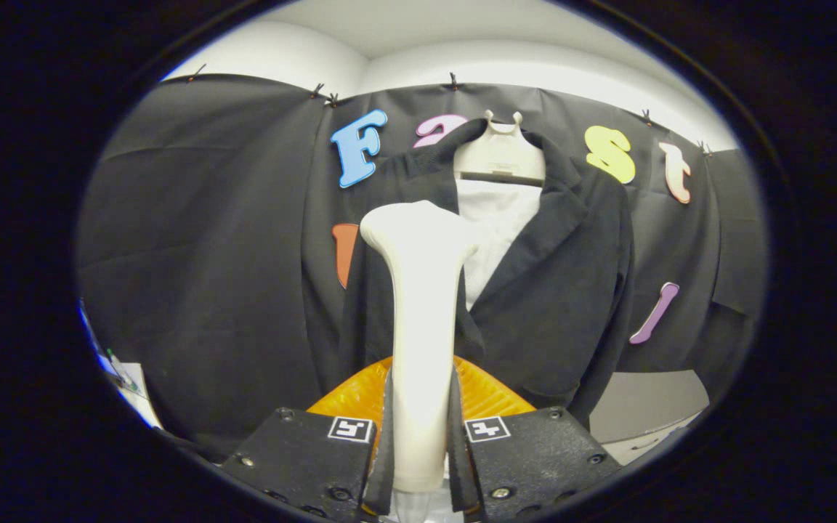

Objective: Iron the clothes twice with a garment steamer, once on the left side and once on the right side.

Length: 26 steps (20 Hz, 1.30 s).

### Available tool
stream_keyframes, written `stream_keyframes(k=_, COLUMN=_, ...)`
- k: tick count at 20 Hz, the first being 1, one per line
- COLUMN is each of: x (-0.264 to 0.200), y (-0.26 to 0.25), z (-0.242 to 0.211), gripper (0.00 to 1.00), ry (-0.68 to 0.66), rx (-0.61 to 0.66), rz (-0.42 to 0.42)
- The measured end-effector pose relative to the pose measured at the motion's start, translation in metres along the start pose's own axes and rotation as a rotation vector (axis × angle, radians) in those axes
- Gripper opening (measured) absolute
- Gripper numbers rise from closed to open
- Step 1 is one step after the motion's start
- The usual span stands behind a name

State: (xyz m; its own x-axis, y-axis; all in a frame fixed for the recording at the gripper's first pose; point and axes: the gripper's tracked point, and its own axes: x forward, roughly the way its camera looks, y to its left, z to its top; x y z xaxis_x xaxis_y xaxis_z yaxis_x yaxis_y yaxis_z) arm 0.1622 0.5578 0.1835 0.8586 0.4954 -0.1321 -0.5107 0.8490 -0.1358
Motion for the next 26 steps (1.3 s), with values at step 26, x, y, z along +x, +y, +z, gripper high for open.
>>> stream_keyframes(k=26, x=0.042, y=0.012, z=-0.079, gripper=0.33, ry=0.151, rx=-0.046, rz=-0.02)
